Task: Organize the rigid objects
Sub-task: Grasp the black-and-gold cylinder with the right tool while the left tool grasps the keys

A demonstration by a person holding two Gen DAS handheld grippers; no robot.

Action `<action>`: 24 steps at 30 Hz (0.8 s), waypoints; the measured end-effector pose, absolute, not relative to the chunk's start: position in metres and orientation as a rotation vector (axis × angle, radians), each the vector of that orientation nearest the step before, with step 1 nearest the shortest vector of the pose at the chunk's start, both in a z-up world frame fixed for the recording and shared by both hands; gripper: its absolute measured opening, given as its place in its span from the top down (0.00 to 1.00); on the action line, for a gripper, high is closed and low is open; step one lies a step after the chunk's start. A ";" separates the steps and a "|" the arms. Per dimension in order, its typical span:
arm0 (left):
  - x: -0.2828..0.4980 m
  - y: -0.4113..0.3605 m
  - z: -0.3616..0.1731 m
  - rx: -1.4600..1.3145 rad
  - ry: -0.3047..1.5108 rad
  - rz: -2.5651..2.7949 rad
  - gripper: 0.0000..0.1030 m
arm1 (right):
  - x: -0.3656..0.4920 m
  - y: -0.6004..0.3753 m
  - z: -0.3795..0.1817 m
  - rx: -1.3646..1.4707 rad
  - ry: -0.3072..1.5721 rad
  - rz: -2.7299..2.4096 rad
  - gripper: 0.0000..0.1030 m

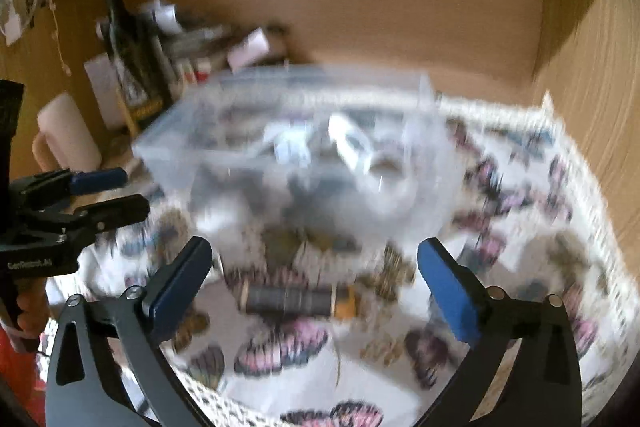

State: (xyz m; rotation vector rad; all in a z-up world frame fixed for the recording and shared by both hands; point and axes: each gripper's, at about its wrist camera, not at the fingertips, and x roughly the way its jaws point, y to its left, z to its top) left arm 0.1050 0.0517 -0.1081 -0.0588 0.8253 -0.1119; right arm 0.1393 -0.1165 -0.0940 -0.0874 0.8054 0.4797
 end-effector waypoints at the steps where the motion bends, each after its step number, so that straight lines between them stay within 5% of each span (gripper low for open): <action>1: 0.103 0.051 -0.114 -0.058 0.845 -0.118 0.36 | 0.139 -0.115 -0.100 -0.096 0.830 0.481 0.00; 11: 0.103 0.039 -0.144 -0.040 0.950 -0.161 0.36 | 0.139 -0.090 -0.133 -0.205 0.926 0.488 0.00; 16: 0.113 0.029 -0.144 -0.015 0.961 -0.193 0.34 | 0.144 -0.093 -0.135 -0.202 0.925 0.467 0.20; 24: 0.124 0.004 -0.147 0.081 0.958 -0.197 0.39 | 0.138 -0.104 -0.128 -0.160 0.876 0.461 0.22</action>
